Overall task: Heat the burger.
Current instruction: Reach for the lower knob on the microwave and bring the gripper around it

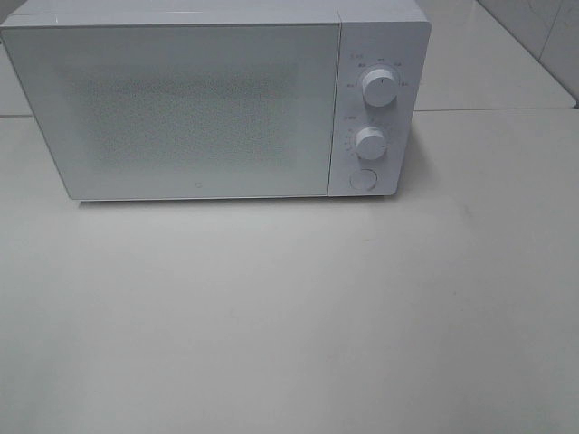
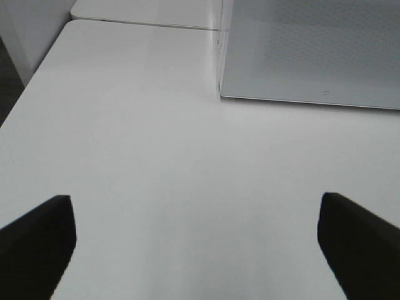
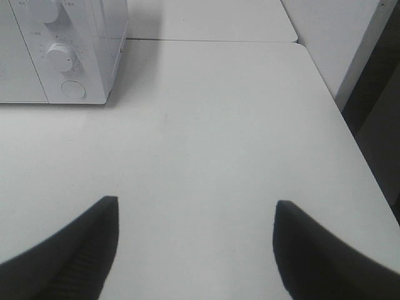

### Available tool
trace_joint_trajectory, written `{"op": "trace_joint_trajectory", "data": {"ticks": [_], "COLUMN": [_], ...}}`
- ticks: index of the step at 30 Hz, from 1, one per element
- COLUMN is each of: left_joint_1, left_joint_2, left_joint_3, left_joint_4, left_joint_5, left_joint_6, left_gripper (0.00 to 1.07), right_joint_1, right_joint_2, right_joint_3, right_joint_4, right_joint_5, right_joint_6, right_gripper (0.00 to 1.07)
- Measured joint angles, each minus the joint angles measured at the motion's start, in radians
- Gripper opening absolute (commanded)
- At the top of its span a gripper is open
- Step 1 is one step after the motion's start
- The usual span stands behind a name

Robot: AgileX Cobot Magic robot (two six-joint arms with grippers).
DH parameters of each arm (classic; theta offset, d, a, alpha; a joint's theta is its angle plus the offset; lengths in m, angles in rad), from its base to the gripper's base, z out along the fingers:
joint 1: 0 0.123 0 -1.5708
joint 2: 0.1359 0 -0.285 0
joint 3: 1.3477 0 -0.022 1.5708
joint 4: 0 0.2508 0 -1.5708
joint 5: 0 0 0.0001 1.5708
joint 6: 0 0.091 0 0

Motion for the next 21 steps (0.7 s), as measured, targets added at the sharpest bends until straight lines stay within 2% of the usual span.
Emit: {"op": "trace_joint_trajectory", "data": {"ticks": [21], "left_joint_1": [0.020], "left_joint_2": [-0.001], "left_joint_3": [0.000], "left_joint_4": [-0.001], "left_joint_5": [0.000], "left_joint_6": [0.000], "left_gripper": [0.98], "right_joint_1": [0.000], "right_joint_2": [0.000], "right_joint_3": [0.000], "right_joint_4": [-0.001], "right_joint_5": [0.000], "right_joint_6": [0.000], "right_gripper": [0.67]}}
